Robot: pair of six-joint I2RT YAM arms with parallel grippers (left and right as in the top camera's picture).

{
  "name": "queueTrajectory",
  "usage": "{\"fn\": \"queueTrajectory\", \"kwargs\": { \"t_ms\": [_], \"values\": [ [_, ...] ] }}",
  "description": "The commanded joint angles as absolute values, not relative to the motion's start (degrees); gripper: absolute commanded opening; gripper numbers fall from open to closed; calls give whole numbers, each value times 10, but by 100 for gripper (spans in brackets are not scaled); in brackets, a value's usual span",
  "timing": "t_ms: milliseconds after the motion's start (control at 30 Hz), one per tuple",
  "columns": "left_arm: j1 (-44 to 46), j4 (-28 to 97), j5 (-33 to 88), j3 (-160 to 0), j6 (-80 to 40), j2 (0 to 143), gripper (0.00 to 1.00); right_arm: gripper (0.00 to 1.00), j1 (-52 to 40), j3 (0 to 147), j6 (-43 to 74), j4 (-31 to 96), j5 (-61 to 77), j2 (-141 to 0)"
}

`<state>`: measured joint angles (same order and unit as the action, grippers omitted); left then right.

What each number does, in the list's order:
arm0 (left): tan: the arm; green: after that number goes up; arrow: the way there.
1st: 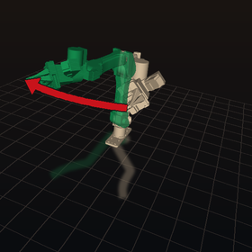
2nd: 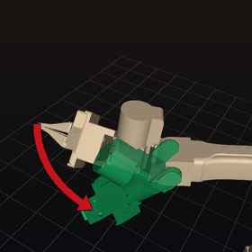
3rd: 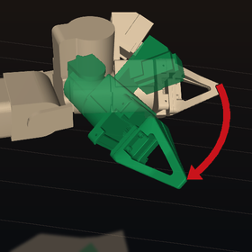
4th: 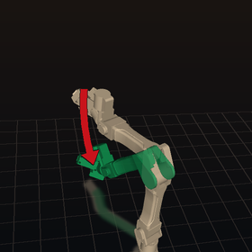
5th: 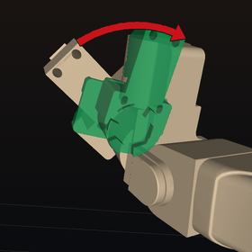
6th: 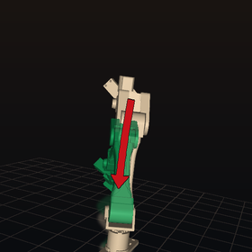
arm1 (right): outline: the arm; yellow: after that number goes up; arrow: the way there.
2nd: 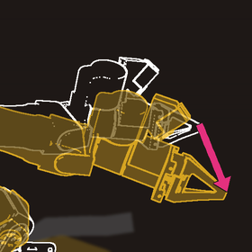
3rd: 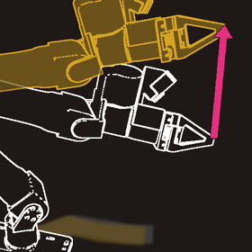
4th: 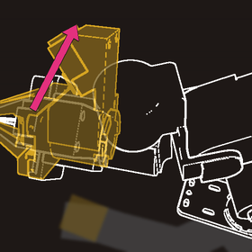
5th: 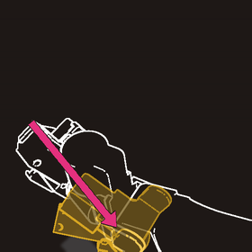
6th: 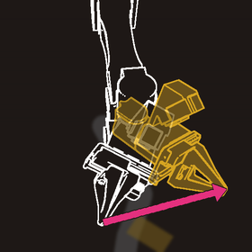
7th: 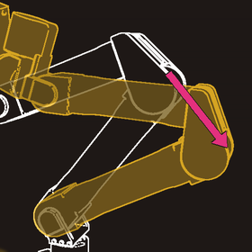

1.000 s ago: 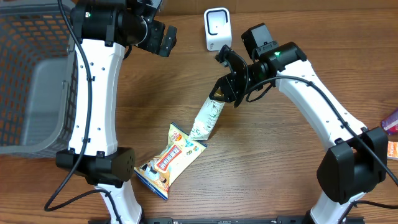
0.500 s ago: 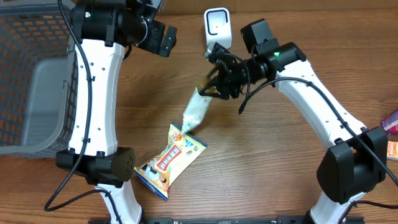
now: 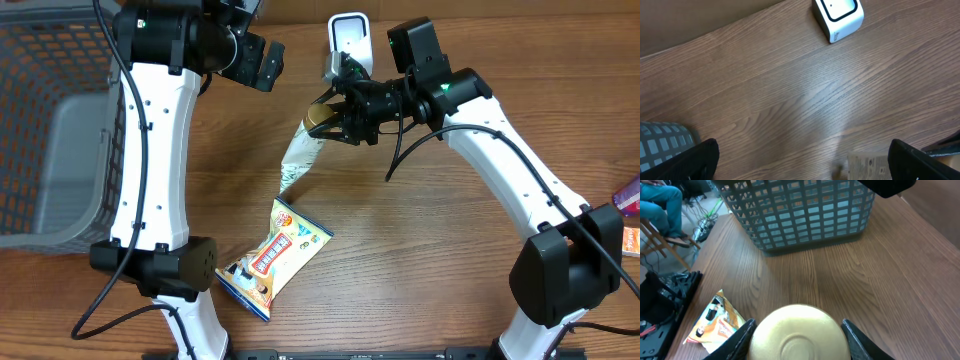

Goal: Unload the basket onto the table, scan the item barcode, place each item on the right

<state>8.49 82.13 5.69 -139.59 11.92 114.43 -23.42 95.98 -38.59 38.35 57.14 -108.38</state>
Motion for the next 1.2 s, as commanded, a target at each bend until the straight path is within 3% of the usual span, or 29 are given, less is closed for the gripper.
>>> {"fn": "queueTrajectory", "kwargs": {
  "t_ms": [0, 233, 400, 700, 767, 800, 933, 1167],
  "values": [
    [83, 821, 55, -1399, 111, 1140, 100, 32, -238, 960, -426, 380, 583, -1074],
    [83, 821, 55, -1399, 111, 1140, 100, 31, -238, 960, -462, 402, 575, -1074],
    [83, 821, 55, -1399, 111, 1140, 100, 27, -238, 959, -574, 454, 581, -1075],
    [83, 821, 55, -1399, 111, 1140, 100, 24, -238, 894, -569, 300, 606, -1075],
    [83, 821, 55, -1399, 111, 1140, 100, 30, -239, 883, -554, 265, 606, -1077],
    [83, 821, 55, -1399, 111, 1140, 100, 37, -240, 879, -529, 246, 605, -1082],
    [83, 821, 55, -1399, 111, 1140, 100, 43, -241, 877, -523, 219, 591, -1103],
    [83, 821, 55, -1399, 111, 1140, 100, 41, -242, 877, -492, 216, 582, -1154]
  ]
}}
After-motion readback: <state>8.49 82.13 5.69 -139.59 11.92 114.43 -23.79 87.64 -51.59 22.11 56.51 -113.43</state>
